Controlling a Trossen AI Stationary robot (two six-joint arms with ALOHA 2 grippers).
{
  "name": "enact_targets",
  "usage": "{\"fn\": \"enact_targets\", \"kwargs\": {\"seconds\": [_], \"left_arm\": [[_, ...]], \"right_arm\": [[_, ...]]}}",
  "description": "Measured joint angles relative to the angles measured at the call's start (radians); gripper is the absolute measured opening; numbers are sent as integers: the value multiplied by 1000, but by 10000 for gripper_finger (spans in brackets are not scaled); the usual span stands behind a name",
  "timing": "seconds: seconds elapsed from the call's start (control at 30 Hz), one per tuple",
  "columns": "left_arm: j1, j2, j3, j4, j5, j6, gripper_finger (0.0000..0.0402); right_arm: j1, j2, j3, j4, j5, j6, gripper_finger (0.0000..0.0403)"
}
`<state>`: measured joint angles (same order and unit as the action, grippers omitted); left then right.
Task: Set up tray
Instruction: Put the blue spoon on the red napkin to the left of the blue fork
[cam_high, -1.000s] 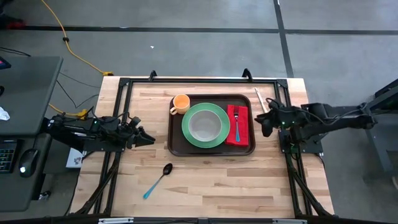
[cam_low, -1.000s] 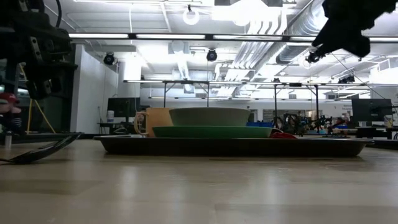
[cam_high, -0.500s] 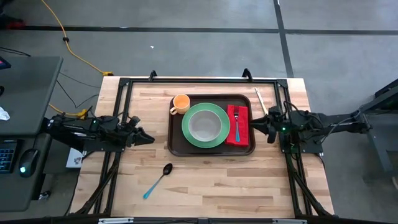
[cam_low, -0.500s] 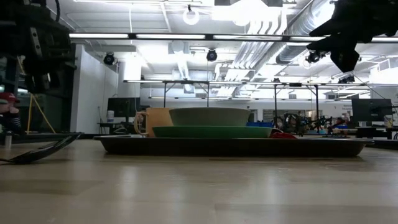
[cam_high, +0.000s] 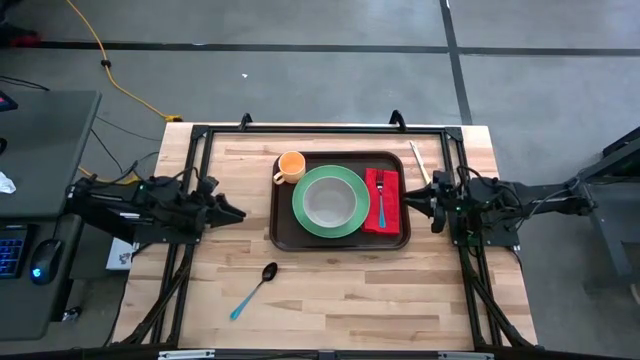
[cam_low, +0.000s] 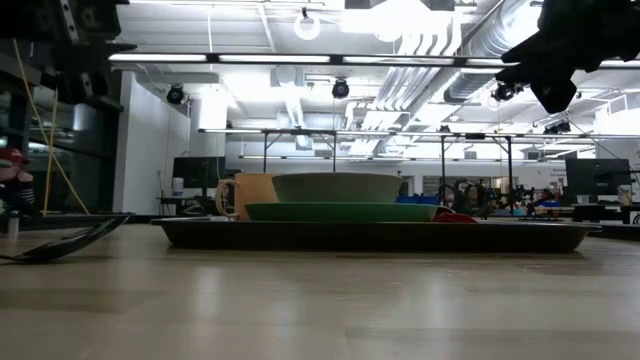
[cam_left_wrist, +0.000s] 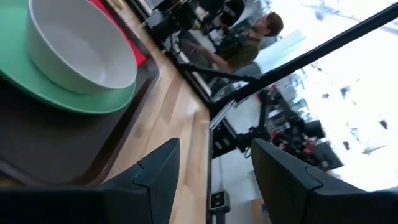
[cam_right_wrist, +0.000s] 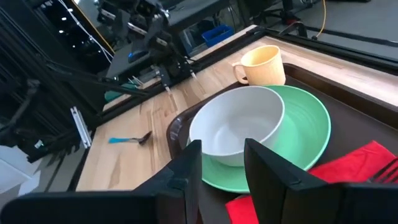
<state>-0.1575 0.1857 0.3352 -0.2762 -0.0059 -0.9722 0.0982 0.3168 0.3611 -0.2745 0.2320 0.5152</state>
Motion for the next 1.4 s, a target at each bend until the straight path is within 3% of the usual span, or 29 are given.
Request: {"fn": "enact_targets", "kwargs": {"seconds": [0.43,0.53,0.7,0.8,1.0,1.23,1.4], "left_arm": [[0,396,256,-213,111,25,230],[0,475,303,-265,145,35,230],[0,571,352,-343,192,32,230],[0,602,355,-360,239,18,230],[-28,643,357,-424,288,-36,230],[-157,710,357,-554,253,-185,230],[-240,775,357,-530,250,-286,230]], "right_arm": [[1,0,-1,-15,5,0,98],[2,-12,-69,99,-2,-14,98],[2,-52,-280,430,-78,31,98],[2,-78,-351,523,-93,72,98],[2,-92,-351,481,-79,55,98],[2,-89,-351,455,-32,21,98],[2,-89,-351,389,-32,0,98]]}}
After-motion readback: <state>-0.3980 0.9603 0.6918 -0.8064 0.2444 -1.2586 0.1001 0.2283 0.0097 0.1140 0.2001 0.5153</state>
